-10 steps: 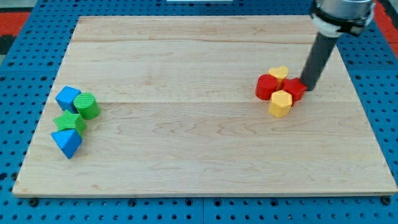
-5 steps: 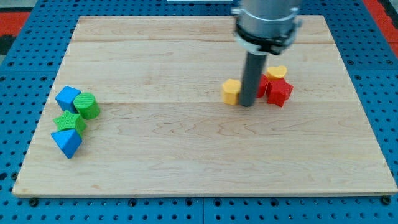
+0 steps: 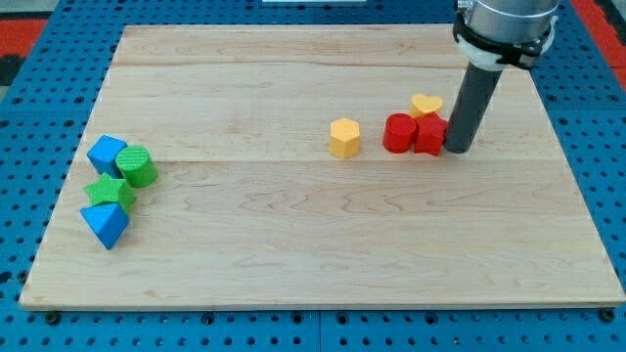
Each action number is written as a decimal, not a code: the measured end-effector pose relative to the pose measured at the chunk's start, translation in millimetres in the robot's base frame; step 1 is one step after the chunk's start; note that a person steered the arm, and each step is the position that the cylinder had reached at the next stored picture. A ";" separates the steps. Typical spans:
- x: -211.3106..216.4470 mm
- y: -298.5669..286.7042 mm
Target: Separate the yellow blocks from red blocks
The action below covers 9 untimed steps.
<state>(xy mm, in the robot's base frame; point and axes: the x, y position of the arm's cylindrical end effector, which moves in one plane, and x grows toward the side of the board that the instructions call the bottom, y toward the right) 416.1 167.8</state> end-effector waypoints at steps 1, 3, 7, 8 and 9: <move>-23.0 -3.6; -28.7 -12.7; -31.6 6.3; -54.8 -19.1; -57.1 -89.0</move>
<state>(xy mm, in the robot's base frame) 359.1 78.9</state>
